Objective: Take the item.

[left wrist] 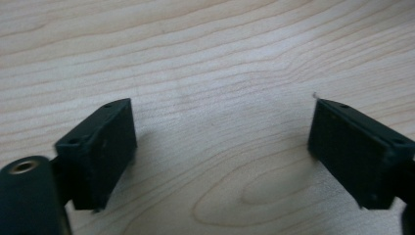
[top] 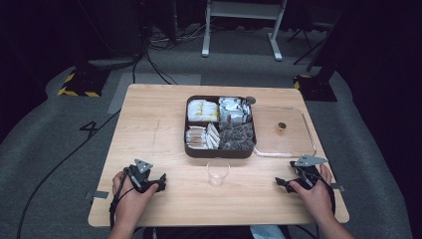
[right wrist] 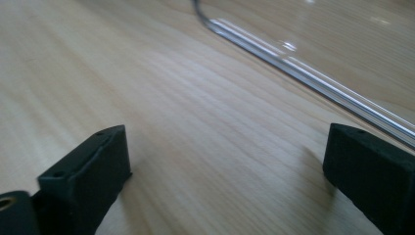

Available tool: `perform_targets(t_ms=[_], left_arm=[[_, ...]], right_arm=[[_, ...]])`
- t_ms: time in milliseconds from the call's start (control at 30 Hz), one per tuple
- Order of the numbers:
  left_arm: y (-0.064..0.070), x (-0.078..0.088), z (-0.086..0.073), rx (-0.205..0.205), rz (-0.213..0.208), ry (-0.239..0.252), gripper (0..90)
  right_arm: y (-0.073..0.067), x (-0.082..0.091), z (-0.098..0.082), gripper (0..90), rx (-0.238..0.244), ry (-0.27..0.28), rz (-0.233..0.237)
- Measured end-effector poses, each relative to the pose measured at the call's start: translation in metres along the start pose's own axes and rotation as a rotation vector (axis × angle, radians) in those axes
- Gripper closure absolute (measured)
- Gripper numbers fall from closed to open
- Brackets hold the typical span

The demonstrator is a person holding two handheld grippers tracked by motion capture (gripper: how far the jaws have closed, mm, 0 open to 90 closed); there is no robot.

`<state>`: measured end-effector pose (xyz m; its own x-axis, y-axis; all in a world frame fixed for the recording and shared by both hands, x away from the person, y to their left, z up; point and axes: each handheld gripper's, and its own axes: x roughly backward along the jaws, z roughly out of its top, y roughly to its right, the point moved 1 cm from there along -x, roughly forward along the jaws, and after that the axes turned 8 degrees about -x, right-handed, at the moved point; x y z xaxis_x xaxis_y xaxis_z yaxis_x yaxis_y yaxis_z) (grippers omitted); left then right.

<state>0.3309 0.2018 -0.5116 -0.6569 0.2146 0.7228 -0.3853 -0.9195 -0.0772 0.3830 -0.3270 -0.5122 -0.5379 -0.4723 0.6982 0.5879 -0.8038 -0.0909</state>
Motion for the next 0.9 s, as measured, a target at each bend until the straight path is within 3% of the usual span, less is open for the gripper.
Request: perform_targets(t_ms=[133, 200, 267, 300, 533, 600, 900], left_arm=[[-0.004, 0.005, 0.001, -0.013, -0.013, -0.013, 28.9], [-0.006, 0.007, 0.003, -0.028, -0.024, -0.031, 29.4], [-0.007, 0.010, 0.005, -0.035, -0.043, -0.033, 34.8], [-0.006, 0.016, 0.009, -0.032, -0.086, -0.054, 36.7], [-0.007, 0.032, 0.024, -0.048, -0.139, -0.020, 38.0], [-0.005, 0.035, 0.033, -0.053, -0.186, -0.008, 37.9], [-0.001, 0.041, 0.063, -0.118, -0.191, 0.024, 37.2]], right_arm=[[0.000, 0.000, 0.000, 2.9, -0.002, 0.001, 0.000], [0.000, -0.001, 0.000, 2.9, 0.001, 0.001, 0.009], [0.001, -0.001, 0.000, 3.1, 0.005, 0.001, 0.012], [0.001, 0.000, 0.000, 3.8, 0.005, 0.001, 0.010], [-0.001, 0.002, -0.002, 6.7, 0.002, 0.010, 0.010], [-0.001, 0.002, -0.002, 6.8, 0.006, 0.010, 0.013], [-0.001, 0.002, -0.002, 7.1, 0.006, 0.011, 0.015]])
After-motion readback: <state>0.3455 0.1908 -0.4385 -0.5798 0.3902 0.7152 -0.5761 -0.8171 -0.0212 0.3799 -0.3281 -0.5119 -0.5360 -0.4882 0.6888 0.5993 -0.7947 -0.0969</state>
